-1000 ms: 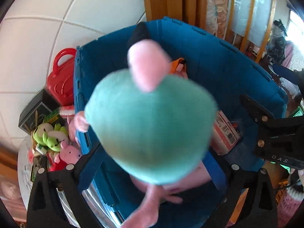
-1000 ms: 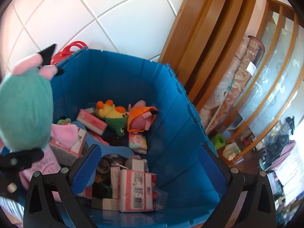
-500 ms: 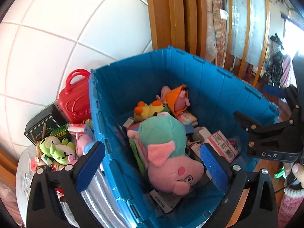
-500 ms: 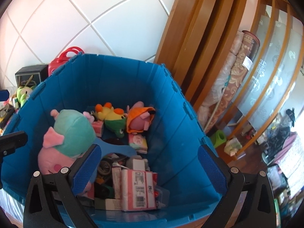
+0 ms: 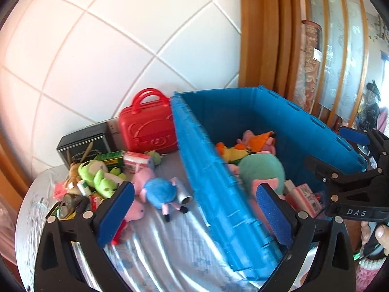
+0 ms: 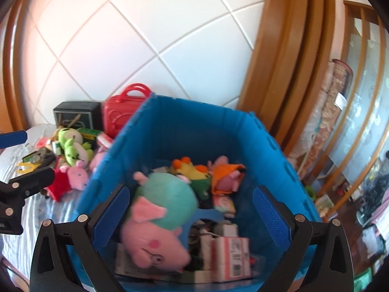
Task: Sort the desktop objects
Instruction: 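Move both empty grippers back over the pile, then grasp the black wrapped stick with the left gripper while the right grasps the white bottle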
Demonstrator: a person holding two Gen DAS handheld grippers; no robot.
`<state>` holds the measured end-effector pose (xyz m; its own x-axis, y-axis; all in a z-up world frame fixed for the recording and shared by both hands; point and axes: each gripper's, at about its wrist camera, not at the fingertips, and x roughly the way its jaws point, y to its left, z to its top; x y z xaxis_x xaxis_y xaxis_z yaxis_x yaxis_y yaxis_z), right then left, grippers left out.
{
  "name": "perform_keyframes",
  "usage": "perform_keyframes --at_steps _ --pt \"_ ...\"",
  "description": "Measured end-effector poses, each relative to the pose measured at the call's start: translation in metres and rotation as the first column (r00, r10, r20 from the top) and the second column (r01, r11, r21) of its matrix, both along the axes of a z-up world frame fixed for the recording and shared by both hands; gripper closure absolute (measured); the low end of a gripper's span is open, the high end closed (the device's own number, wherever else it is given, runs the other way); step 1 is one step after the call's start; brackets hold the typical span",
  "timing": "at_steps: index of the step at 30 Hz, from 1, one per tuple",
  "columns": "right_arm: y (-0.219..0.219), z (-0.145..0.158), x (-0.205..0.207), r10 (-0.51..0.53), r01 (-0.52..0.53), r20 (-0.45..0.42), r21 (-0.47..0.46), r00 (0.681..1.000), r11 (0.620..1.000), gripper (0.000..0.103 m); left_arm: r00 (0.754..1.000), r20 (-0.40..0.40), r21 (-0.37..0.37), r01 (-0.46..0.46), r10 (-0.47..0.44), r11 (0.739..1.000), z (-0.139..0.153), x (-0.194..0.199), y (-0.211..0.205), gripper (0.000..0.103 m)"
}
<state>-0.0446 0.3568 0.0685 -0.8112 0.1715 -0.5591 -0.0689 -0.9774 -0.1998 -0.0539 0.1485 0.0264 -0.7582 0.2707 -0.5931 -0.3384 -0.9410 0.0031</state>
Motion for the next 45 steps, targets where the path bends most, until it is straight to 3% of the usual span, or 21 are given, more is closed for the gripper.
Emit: perform_keyframes --at_steps 7,14,20,24,31,33,40,45 --pt "-0.092 0.002 -0.015 0.126 -0.125 0.004 -0.02 0.992 0.992 0.0 0.988 0.001 -0.005 -0.152 0.152 0.988 -0.017 -0.007 -0.102 0.001" --pt "-0.188 -0.019 -0.041 0.244 -0.242 0.038 -0.053 0.969 0.969 0.0 0.953 0.051 -0.008 -0.298 0.298 0.955 -0.057 -0.025 -0.21 0.001" --pt "-0.237 -0.069 -0.079 0.278 -0.264 0.157 -0.106 0.948 0.959 0.0 0.906 0.136 -0.071 -0.395 0.401 0.916 -0.111 -0.044 -0.28 0.001" --pt "-0.25 -0.105 -0.103 0.271 -0.243 0.242 -0.139 0.932 0.96 0.0 0.861 0.223 -0.098 -0.446 0.457 0.889 -0.152 -0.058 -0.319 0.001" --pt "-0.261 -0.149 -0.142 0.268 -0.224 0.341 -0.163 0.901 0.961 0.0 0.788 0.349 -0.109 -0.503 0.507 0.857 -0.21 -0.088 -0.358 0.001" --pt "-0.265 -0.16 -0.157 0.269 -0.221 0.364 -0.168 0.892 0.961 0.0 0.785 0.36 -0.1 -0.504 0.504 0.858 -0.216 -0.101 -0.358 0.001" --pt "-0.277 -0.189 -0.217 0.274 -0.204 0.402 -0.207 0.874 0.957 0.0 0.81 0.37 -0.123 -0.443 0.455 0.888 -0.236 -0.173 -0.341 0.002" --pt "-0.292 -0.206 -0.263 0.29 -0.22 0.416 -0.209 0.862 0.953 0.0 0.818 0.42 -0.138 -0.371 0.394 0.918 -0.268 -0.222 -0.329 0.025"
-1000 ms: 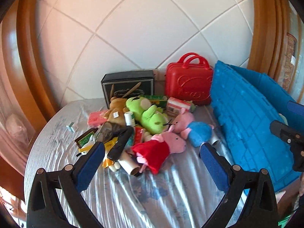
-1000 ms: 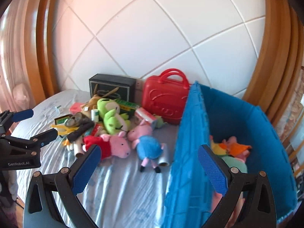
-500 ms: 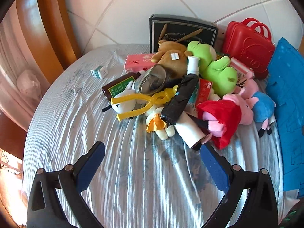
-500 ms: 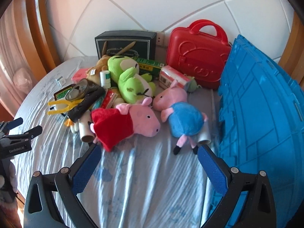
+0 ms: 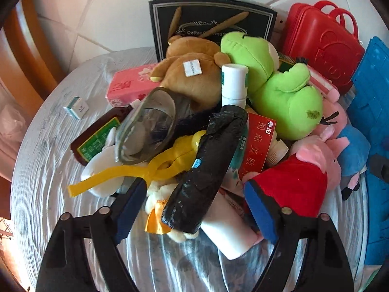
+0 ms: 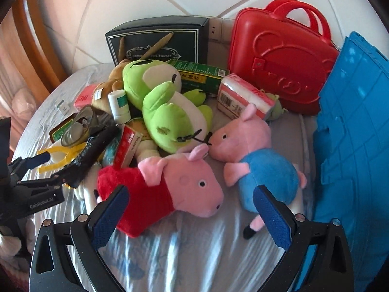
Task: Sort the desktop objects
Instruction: 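Grasp the black wrapped stick with the left gripper while the right grasps the white bottle, then lift the black stick and white bottle up from the pile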
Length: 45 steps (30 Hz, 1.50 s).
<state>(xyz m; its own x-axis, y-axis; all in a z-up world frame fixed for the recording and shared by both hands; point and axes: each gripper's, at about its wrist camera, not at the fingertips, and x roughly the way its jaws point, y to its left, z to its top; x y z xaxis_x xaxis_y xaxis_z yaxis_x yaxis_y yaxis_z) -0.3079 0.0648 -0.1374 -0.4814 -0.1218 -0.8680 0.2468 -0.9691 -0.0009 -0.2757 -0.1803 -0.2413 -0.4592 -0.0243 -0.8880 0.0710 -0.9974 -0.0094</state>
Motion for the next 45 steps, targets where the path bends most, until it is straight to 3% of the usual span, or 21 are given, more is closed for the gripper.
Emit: perform_keyframes --at_steps 5,6,7,15,17,19,21,27,36,38,39,40,45 --pt "-0.018 -0.022 -0.031 0.041 -0.041 0.011 0.01 0.999 0.999 0.0 0.994 0.106 -0.021 0.042 -0.04 0.999 -0.044 -0.029 0.006 0.031" --pt "-0.02 -0.026 -0.034 0.049 -0.049 0.016 0.014 0.999 0.999 0.001 0.993 0.109 -0.02 0.047 -0.044 0.999 -0.05 -0.031 0.006 0.053" --pt "-0.021 -0.03 -0.035 0.054 -0.054 0.02 0.018 0.998 0.998 0.004 0.993 0.113 -0.021 0.044 -0.041 0.999 -0.054 -0.032 0.004 0.059" --pt "-0.019 -0.052 -0.022 0.06 -0.057 0.097 -0.026 0.993 0.998 0.008 1.0 0.014 0.014 0.001 -0.001 1.0 -0.025 -0.005 -0.004 0.069" --pt "-0.02 -0.049 -0.021 0.051 -0.048 0.093 -0.037 0.994 0.998 0.011 1.0 -0.013 0.019 -0.023 0.023 1.0 -0.015 0.0 -0.009 0.069" --pt "-0.025 -0.042 -0.022 0.057 -0.053 0.072 -0.057 0.996 0.997 0.031 0.998 -0.043 0.02 -0.039 0.04 0.999 -0.007 0.001 -0.014 0.069" --pt "-0.036 -0.035 -0.024 0.082 -0.077 0.049 -0.095 0.995 0.993 0.037 0.997 -0.061 0.041 -0.048 0.05 0.998 -0.003 -0.004 -0.017 0.069" --pt "-0.086 -0.036 -0.049 0.167 -0.166 -0.002 -0.132 0.986 0.977 0.038 0.998 -0.032 0.081 -0.056 0.059 0.995 -0.016 -0.019 -0.027 0.07" --pt "-0.133 -0.066 -0.104 0.194 -0.191 0.003 -0.164 0.981 0.968 0.038 0.998 -0.002 0.17 -0.066 0.067 0.983 -0.029 -0.057 -0.042 0.068" --pt "-0.14 -0.073 -0.108 0.198 -0.195 0.002 -0.149 0.98 0.969 0.046 0.998 -0.022 0.166 -0.062 0.067 0.984 -0.027 -0.062 -0.042 0.07" --pt "-0.142 -0.078 -0.11 0.203 -0.199 0.013 -0.151 0.979 0.968 0.063 0.998 -0.027 0.156 -0.06 0.065 0.986 -0.026 -0.063 -0.04 0.071" --pt "-0.142 -0.081 -0.113 0.202 -0.196 0.024 -0.158 0.979 0.968 0.07 0.998 -0.027 0.151 -0.059 0.064 0.987 -0.025 -0.064 -0.039 0.071" --pt "-0.136 -0.073 -0.098 0.218 -0.218 -0.011 -0.147 0.976 0.965 0.07 0.995 -0.059 0.142 -0.07 0.079 0.987 -0.013 -0.05 -0.036 0.072"
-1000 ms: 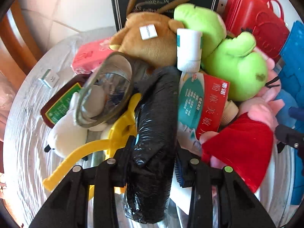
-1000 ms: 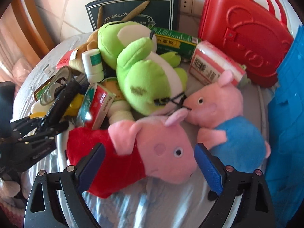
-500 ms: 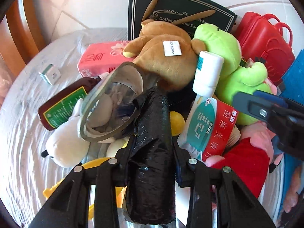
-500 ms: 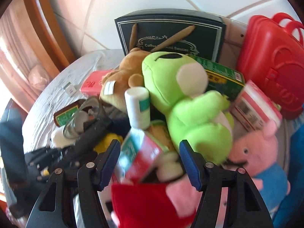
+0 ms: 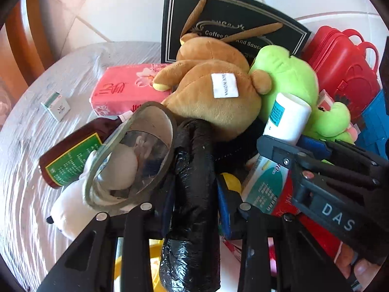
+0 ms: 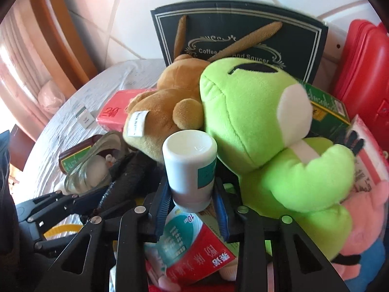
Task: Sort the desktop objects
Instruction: 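Lift the black stick and white bottle up from the pile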
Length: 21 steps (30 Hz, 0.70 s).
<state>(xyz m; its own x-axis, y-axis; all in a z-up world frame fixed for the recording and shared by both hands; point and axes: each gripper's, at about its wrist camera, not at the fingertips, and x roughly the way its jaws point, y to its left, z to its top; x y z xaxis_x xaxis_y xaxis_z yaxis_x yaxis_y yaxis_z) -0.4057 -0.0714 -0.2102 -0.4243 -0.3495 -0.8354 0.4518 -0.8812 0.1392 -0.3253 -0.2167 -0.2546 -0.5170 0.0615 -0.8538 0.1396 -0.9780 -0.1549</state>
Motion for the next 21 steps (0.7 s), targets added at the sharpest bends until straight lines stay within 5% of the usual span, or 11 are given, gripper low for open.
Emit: perform_keyframes --at_steps 12,21 --pt "0.036 0.096 0.079 -0.024 0.02 -0.153 -0.027 0.988 0.999 0.07 0.979 -0.201 -0.057 0.016 -0.027 0.998 0.103 0.071 0.027 0.072" --pt "0.086 0.187 0.166 -0.135 0.132 -0.311 -0.031 0.941 0.991 0.07 0.937 -0.333 -0.089 0.081 -0.106 0.993 0.176 0.141 0.074 0.072"
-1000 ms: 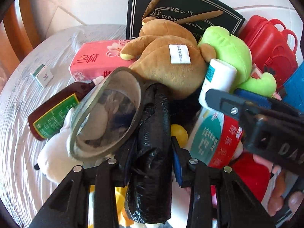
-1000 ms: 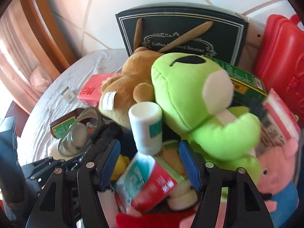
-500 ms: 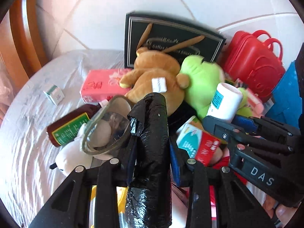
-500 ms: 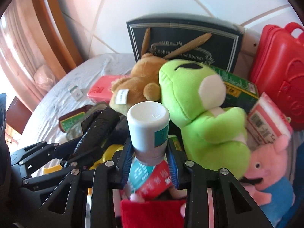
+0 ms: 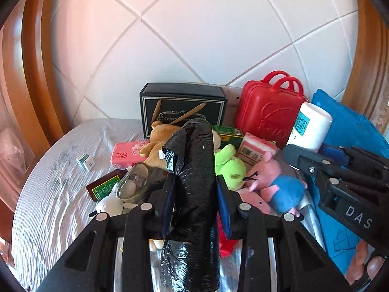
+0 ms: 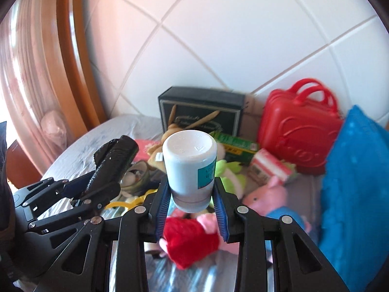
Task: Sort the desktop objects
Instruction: 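Lift the black stick and white bottle up from the pile, then carry the black stick and white bottle over the blue bin, then open both grippers to drop the stick and bottle into the bin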
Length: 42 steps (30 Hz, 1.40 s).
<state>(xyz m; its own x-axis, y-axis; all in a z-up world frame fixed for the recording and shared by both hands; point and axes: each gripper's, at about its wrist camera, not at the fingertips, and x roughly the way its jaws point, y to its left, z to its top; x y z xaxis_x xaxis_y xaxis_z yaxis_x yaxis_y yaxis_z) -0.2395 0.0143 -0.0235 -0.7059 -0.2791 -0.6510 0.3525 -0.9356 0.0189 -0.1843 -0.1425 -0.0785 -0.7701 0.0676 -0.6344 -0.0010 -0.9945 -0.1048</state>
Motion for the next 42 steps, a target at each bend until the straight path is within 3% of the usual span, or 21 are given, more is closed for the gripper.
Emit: perform_keyframes --at_steps 9,19,26,30,36,41,42 --pt "0.087 0.065 0.094 -0.189 0.191 -0.147 0.005 0.971 0.982 0.069 0.98 -0.094 -0.022 0.176 -0.177 0.984 0.047 0.052 0.088 0.072" --pt "0.226 0.1 0.163 -0.405 0.41 -0.208 -0.022 0.89 0.912 0.069 0.915 -0.189 -0.029 0.357 -0.355 0.934 0.095 0.084 0.223 0.072" --pt "0.335 0.102 0.193 -0.532 0.54 -0.213 -0.022 0.82 0.841 0.069 0.865 -0.213 -0.036 0.459 -0.455 0.888 0.112 0.105 0.335 0.072" --pt "0.386 0.096 0.204 -0.559 0.568 -0.203 -0.017 0.804 0.823 0.069 0.852 -0.2 -0.029 0.489 -0.485 0.872 0.112 0.116 0.39 0.072" --pt "0.445 0.081 0.207 -0.565 0.575 -0.166 0.013 0.808 0.818 0.069 0.852 -0.146 -0.044 0.503 -0.504 0.863 0.1 0.119 0.456 0.072" --pt "0.478 0.069 0.207 -0.569 0.578 -0.145 0.03 0.81 0.815 0.069 0.86 -0.107 -0.045 0.497 -0.499 0.867 0.091 0.115 0.481 0.071" --pt "0.483 0.068 0.207 -0.57 0.58 -0.142 0.033 0.809 0.814 0.066 0.864 -0.108 -0.052 0.488 -0.491 0.871 0.092 0.115 0.484 0.063"
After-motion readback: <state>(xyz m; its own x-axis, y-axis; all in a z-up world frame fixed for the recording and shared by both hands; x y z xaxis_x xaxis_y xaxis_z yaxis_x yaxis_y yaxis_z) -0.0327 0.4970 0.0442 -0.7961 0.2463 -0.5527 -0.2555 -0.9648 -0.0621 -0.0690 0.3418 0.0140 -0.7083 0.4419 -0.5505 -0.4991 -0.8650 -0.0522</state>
